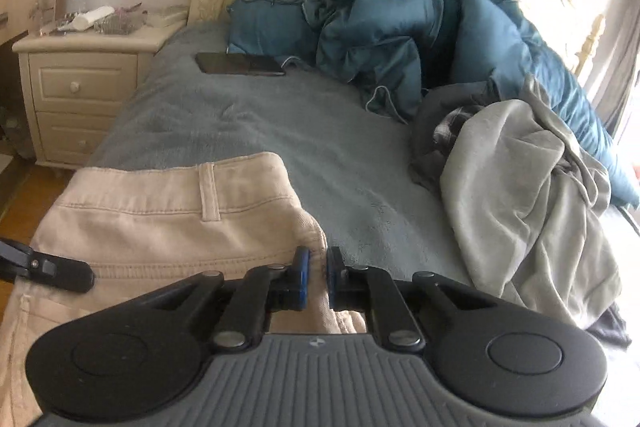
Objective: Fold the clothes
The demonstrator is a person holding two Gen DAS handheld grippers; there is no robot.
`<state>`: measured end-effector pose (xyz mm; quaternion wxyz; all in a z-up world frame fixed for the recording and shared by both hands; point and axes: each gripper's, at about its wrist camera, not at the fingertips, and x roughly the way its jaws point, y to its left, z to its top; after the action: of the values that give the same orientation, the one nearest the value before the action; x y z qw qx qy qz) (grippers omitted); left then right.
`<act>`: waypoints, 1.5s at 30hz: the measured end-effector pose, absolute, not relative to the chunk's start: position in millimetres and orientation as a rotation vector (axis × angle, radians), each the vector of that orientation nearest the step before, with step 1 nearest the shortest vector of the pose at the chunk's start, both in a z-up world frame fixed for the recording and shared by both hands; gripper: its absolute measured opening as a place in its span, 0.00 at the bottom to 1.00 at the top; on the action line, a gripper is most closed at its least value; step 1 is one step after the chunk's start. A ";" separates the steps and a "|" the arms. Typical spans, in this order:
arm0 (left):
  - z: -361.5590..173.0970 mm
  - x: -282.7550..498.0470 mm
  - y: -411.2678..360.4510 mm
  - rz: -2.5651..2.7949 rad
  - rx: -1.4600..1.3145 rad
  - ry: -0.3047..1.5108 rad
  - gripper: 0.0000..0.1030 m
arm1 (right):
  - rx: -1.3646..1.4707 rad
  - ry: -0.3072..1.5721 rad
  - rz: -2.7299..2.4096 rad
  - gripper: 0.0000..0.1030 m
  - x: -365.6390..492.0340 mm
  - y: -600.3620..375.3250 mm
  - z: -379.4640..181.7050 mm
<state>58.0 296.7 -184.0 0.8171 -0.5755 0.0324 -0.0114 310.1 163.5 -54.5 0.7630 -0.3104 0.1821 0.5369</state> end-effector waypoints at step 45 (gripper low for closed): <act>-108.4 156.3 240.1 0.005 -0.765 0.287 0.40 | -0.516 0.861 0.952 0.30 331.1 -31.7 -58.2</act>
<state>156.3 240.1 -108.4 0.9177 -0.3718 0.1397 0.0023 331.1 -31.7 -58.2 0.7701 -0.2378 0.3969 0.4391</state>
